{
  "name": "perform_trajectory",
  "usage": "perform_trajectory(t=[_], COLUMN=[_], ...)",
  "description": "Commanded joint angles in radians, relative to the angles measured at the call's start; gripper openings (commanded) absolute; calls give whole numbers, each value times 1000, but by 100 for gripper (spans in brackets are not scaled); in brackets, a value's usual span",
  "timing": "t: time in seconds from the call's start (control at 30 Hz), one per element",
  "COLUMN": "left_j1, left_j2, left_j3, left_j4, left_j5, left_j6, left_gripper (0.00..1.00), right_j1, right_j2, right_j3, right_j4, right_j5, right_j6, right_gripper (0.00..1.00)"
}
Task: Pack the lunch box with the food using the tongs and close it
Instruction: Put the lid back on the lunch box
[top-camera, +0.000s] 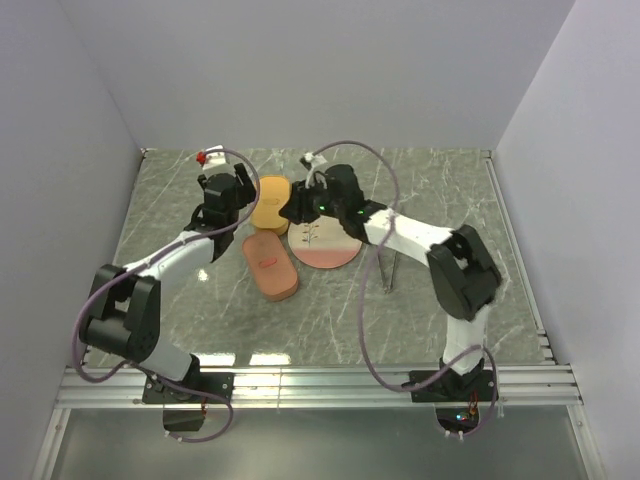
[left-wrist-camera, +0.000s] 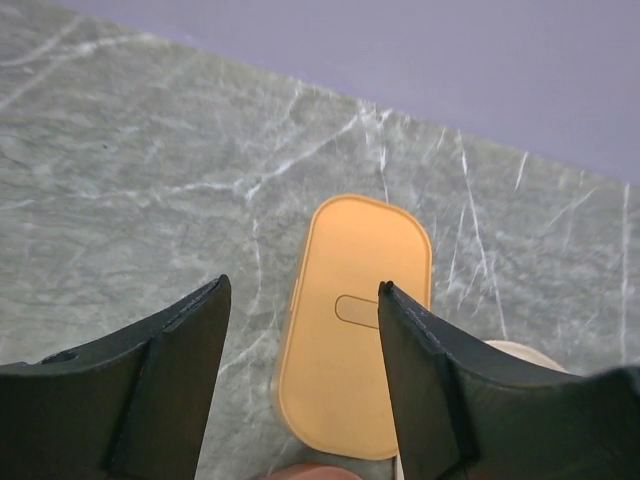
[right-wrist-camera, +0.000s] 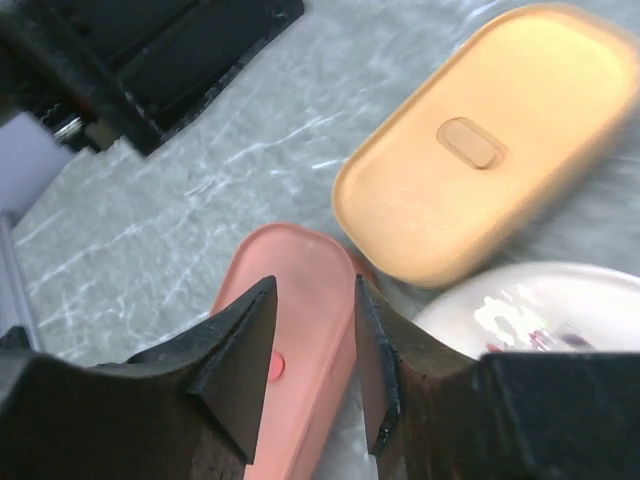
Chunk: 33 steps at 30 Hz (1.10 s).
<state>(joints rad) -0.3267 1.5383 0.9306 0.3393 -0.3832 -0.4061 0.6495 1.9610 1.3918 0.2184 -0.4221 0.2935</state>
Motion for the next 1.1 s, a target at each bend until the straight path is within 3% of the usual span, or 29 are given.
perform_trajectory(t=[0.0, 0.1, 0.17, 0.2, 0.5, 0.63, 1.07], left_j1=[-6, -6, -6, -6, -6, -8, -6], left_j2=[-85, -162, -217, -233, -483, -540, -537], left_j3=[-42, -90, -111, -118, -251, -279, -285], left_j4=[81, 89, 69, 60, 49, 56, 82], left_j5=[-66, -82, -98, -108, -141, -132, -79], left_j6=[-5, -3, -7, -11, -46, -50, -22], left_gripper=[67, 72, 96, 97, 99, 99, 99], right_j1=[-14, -30, -51, -62, -249, -326, -361], right_j2=[-205, -343, -417, -489, -923, -1073, -1116], right_j3=[-109, -252, -356, -393, -812, -947, -973], right_j4=[82, 99, 105, 108, 165, 220, 216], right_j5=[103, 236, 336, 367, 690, 694, 661], right_j6=[-77, -103, -108, -108, -24, 53, 76], right_gripper=[45, 48, 50, 50, 57, 61, 63])
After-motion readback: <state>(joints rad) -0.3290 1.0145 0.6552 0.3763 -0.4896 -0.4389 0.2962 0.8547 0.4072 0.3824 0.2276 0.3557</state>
